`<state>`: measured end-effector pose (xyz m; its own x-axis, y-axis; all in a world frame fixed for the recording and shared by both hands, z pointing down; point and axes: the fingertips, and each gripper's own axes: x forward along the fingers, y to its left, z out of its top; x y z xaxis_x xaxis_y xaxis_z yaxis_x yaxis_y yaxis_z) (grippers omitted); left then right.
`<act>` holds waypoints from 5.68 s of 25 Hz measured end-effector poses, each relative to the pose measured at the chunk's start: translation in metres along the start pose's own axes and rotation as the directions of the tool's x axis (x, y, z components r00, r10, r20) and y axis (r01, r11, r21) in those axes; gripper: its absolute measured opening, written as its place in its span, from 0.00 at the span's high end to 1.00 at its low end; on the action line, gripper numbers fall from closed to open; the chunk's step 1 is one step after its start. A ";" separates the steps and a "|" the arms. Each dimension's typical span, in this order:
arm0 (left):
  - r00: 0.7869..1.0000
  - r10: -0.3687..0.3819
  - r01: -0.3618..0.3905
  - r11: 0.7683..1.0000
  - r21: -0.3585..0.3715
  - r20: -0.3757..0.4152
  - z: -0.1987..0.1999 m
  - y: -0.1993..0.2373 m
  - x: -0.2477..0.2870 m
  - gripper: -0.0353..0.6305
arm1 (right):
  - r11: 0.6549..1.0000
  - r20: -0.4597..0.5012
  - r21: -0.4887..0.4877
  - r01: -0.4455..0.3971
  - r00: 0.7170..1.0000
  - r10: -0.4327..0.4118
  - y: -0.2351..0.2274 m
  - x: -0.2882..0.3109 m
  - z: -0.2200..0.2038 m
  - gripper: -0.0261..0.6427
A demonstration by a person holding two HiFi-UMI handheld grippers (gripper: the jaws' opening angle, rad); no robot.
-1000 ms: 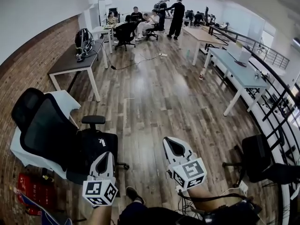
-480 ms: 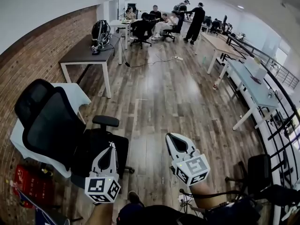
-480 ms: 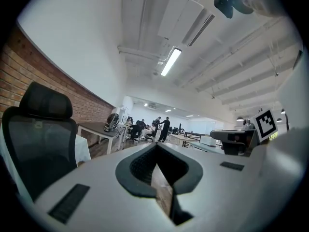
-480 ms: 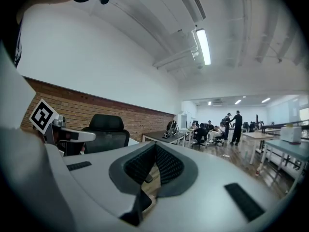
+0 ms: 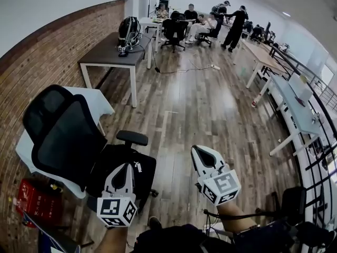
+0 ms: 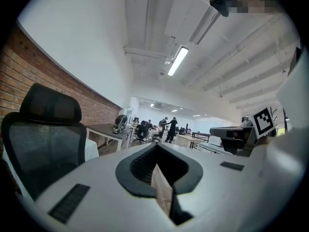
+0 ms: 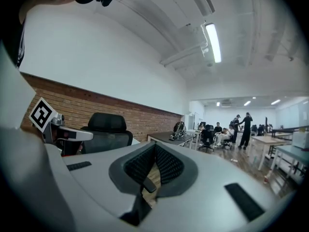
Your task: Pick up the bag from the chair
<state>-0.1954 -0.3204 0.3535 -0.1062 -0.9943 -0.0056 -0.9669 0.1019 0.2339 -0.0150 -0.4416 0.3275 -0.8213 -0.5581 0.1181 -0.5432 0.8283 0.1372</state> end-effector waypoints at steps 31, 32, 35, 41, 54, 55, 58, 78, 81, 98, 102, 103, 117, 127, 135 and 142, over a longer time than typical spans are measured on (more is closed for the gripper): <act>0.848 0.529 -0.530 0.848 0.024 0.036 -0.001 0.116 0.023 0.93 | 0.820 0.037 -0.034 -0.571 0.820 0.572 0.058 0.235 0.004 0.94; 0.839 0.543 -0.543 0.839 0.024 0.032 -0.003 0.117 0.026 0.93 | 0.806 0.039 -0.041 -0.590 0.805 0.591 0.059 0.243 0.004 0.94; 0.817 0.576 -0.577 0.817 0.002 0.027 -0.007 0.121 0.035 0.93 | 0.764 0.035 -0.059 -0.642 0.764 0.644 0.063 0.263 0.006 0.94; 0.753 0.658 -0.658 0.753 -0.023 0.009 -0.017 0.121 0.036 0.93 | 0.678 0.027 -0.090 -0.730 0.678 0.734 0.073 0.288 0.002 0.94; 0.565 0.823 -0.825 0.561 -0.064 -0.064 -0.051 0.145 0.016 0.80 | 0.436 -0.093 -0.169 -0.884 0.455 0.886 0.120 0.333 -0.030 0.73; 0.557 0.827 -0.830 0.554 -0.066 -0.073 -0.056 0.148 0.016 0.78 | 0.419 -0.105 -0.178 -0.890 0.440 0.892 0.124 0.338 -0.034 0.72; 0.543 0.832 -0.840 0.538 -0.073 -0.116 -0.076 0.154 0.016 0.76 | 0.367 -0.150 -0.200 -0.908 0.398 0.905 0.138 0.347 -0.048 0.69; 0.552 0.678 -0.804 0.587 -0.096 -0.485 -0.283 0.223 0.009 0.51 | 0.018 -0.533 -0.235 -0.972 0.144 0.834 0.237 0.360 -0.225 0.50; 0.540 0.667 -0.811 0.576 -0.105 -0.513 -0.313 0.232 0.006 0.51 | -0.022 -0.581 -0.226 -0.974 0.117 0.805 0.245 0.361 -0.253 0.49; 0.499 0.532 -0.784 0.613 -0.095 -0.684 -0.466 0.278 0.003 0.51 | -0.206 -0.766 -0.184 -0.961 0.008 0.643 0.303 0.386 -0.402 0.45; 0.496 0.494 -0.777 0.620 -0.110 -0.715 -0.491 0.283 0.002 0.51 | -0.257 -0.805 -0.165 -0.952 -0.020 0.593 0.317 0.390 -0.434 0.44; 0.497 0.487 -0.776 0.620 -0.116 -0.718 -0.496 0.284 0.002 0.51 | -0.274 -0.820 -0.164 -0.948 -0.024 0.573 0.319 0.392 -0.443 0.44; 0.519 0.408 -0.742 0.651 -0.159 -0.751 -0.544 0.296 0.007 0.51 | -0.548 -0.974 -0.144 -0.824 0.020 0.225 0.309 0.441 -0.552 0.34; 0.503 0.411 -0.728 0.675 -0.118 -0.760 -0.546 0.295 0.012 0.63 | -0.561 -0.985 -0.100 -0.822 0.004 0.170 0.309 0.443 -0.570 0.41; 0.473 0.474 -0.715 0.699 -0.009 -0.743 -0.535 0.286 0.020 0.80 | -0.553 -0.974 -0.210 -0.807 0.121 0.192 0.300 0.443 -0.566 0.72; 0.482 0.501 -0.718 0.696 0.004 -0.718 -0.514 0.272 0.018 0.84 | -0.488 -0.957 -0.250 -0.836 0.138 0.253 0.297 0.432 -0.543 0.89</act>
<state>-0.3409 -0.3267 0.9172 -0.3694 -0.4501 0.8130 -0.5976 0.7850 0.1631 -0.4367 -0.4634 0.9531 -0.0844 0.0862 0.9927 0.9955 0.0502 0.0802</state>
